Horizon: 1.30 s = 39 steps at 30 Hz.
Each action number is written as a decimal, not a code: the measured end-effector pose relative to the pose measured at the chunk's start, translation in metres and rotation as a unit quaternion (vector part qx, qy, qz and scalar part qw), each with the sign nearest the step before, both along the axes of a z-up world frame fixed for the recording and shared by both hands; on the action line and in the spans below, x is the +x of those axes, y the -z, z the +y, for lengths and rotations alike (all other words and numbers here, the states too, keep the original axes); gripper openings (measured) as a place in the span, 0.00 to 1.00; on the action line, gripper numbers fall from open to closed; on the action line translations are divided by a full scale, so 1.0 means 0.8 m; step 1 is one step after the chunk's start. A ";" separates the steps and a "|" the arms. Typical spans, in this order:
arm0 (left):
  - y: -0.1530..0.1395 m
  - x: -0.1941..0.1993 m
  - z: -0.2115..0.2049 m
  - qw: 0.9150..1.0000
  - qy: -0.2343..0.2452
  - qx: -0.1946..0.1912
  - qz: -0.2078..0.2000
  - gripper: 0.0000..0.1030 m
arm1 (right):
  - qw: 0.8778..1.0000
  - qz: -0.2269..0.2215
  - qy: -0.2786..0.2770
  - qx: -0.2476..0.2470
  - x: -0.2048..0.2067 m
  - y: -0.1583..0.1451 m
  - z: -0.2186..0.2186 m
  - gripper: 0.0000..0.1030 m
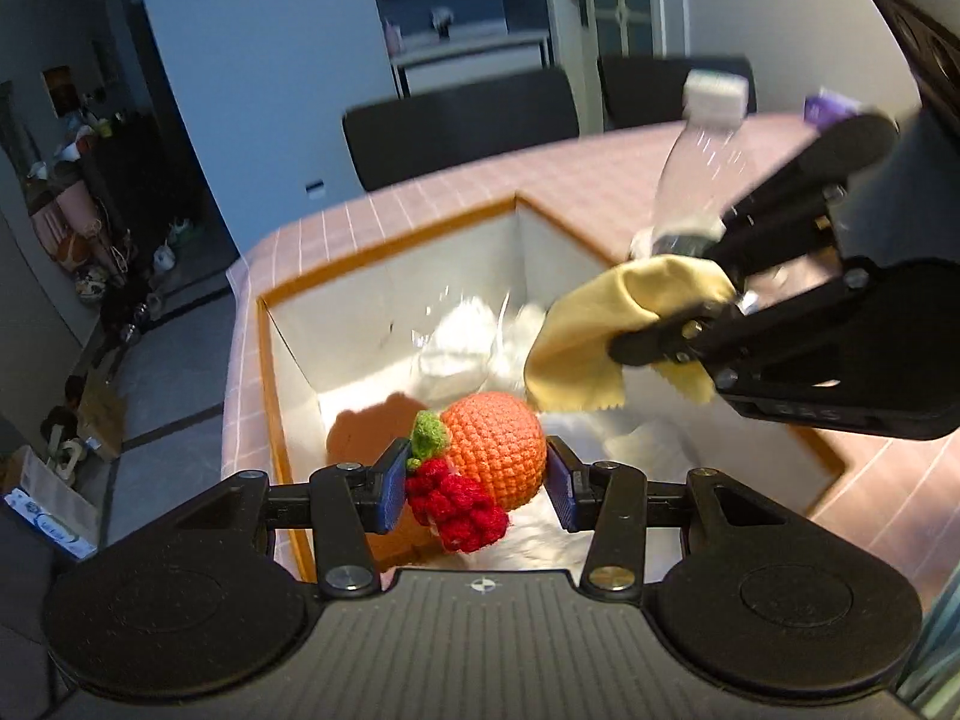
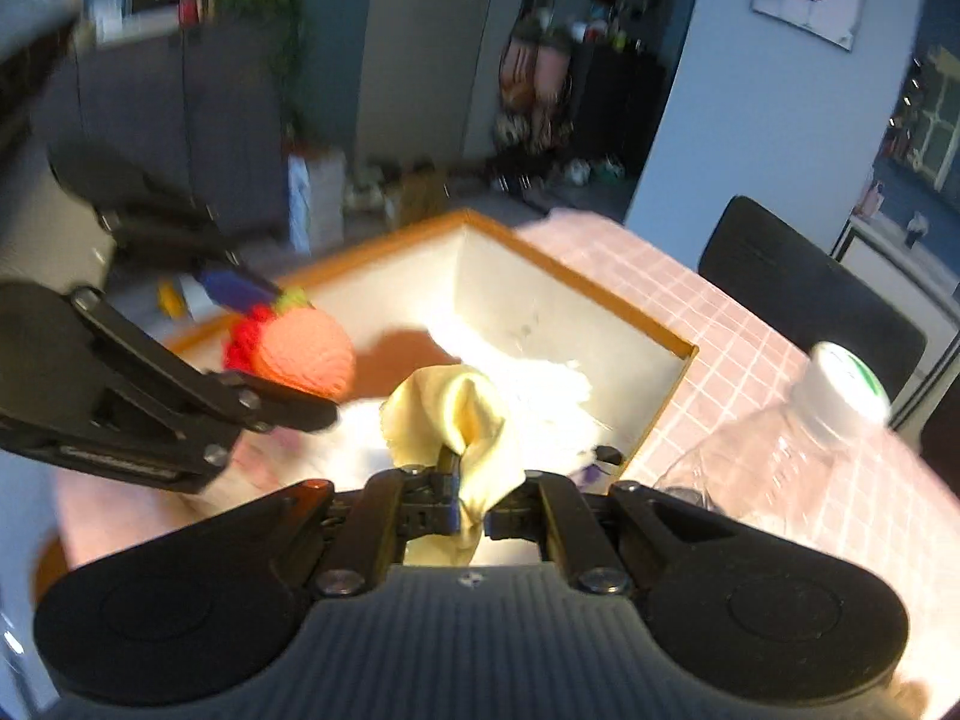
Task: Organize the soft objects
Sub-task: 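Carry the strawberry and yellow cloth into the orange box and release both, then withdraw both tools from the box toward the white cloth and plastic bag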
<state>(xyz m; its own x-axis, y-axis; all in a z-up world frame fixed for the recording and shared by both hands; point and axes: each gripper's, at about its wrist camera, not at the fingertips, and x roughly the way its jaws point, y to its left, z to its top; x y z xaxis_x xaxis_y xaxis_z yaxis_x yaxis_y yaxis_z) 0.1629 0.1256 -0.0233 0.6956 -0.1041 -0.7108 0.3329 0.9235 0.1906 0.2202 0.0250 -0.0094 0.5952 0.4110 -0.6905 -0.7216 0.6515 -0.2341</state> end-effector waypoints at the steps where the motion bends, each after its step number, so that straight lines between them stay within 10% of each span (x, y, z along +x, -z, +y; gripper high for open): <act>1: 0.006 0.006 0.002 1.000 0.003 0.005 0.005 0.51 | 1.000 -0.004 -0.003 -0.021 0.007 0.007 0.007 0.04; 11: 0.035 0.044 0.004 0.998 0.024 0.017 0.064 0.52 | 0.989 -0.002 -0.033 -0.142 0.037 0.049 0.033 0.06; 16: 0.037 0.049 -0.001 0.996 0.028 0.015 0.079 0.55 | 0.986 -0.010 -0.047 -0.159 0.036 0.053 0.031 0.25; 21: 0.034 0.052 -0.005 0.997 0.027 0.011 0.077 0.63 | 0.986 -0.027 -0.052 -0.159 0.032 0.048 0.031 0.39; 39: -0.030 -0.019 -0.031 1.000 0.012 0.017 0.008 0.66 | 0.990 -0.068 -0.074 -0.103 -0.050 -0.010 -0.022 0.44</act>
